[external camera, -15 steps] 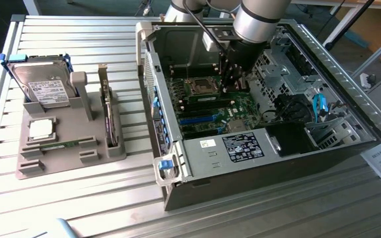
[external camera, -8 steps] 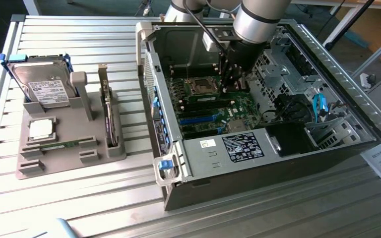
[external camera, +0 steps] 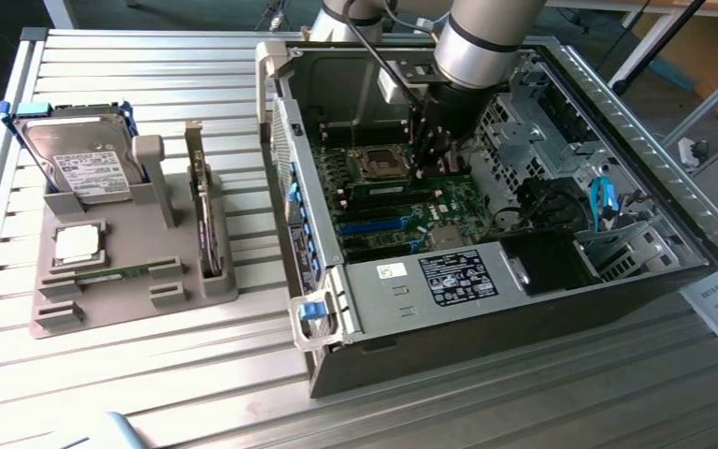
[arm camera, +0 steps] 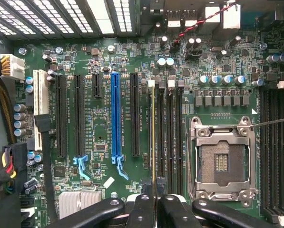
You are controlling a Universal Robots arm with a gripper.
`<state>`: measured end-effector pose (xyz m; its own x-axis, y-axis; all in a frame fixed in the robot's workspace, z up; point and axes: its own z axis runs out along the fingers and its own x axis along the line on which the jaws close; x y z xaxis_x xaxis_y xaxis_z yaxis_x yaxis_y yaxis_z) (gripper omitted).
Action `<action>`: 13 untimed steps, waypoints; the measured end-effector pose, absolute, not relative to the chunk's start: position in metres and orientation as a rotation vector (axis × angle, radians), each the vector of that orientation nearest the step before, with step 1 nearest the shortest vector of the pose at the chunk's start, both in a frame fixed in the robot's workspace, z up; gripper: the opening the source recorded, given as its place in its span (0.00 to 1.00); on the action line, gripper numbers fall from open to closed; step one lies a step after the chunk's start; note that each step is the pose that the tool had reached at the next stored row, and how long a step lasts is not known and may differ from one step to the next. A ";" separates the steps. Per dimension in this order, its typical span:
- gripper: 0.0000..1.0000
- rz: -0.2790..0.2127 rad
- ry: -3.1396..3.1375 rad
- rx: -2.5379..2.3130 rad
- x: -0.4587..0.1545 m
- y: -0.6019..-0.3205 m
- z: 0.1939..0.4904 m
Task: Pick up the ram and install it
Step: 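Insert the ram into the slot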
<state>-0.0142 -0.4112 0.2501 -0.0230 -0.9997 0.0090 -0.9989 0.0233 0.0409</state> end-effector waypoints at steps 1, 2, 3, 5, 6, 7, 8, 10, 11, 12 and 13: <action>0.12 -0.036 -2.222 2.171 -0.014 -0.411 0.250; 0.12 -0.036 -2.222 2.171 -0.014 -0.411 0.249; 0.12 -0.036 -2.222 2.171 -0.014 -0.411 0.248; 0.12 -0.036 -2.222 2.171 -0.014 -0.411 0.245; 0.12 -0.036 -2.222 2.171 -0.014 -0.411 0.245; 0.12 -0.036 -2.222 2.171 -0.014 -0.411 0.245; 0.12 -0.036 -2.222 2.171 -0.014 -0.411 0.245; 0.12 -0.036 -2.221 2.172 -0.014 -0.411 0.245; 0.12 -0.036 -2.218 2.175 -0.014 -0.411 0.244; 0.12 -0.036 -2.213 2.180 -0.014 -0.411 0.244; 0.12 -0.036 -2.211 2.181 -0.014 -0.411 0.244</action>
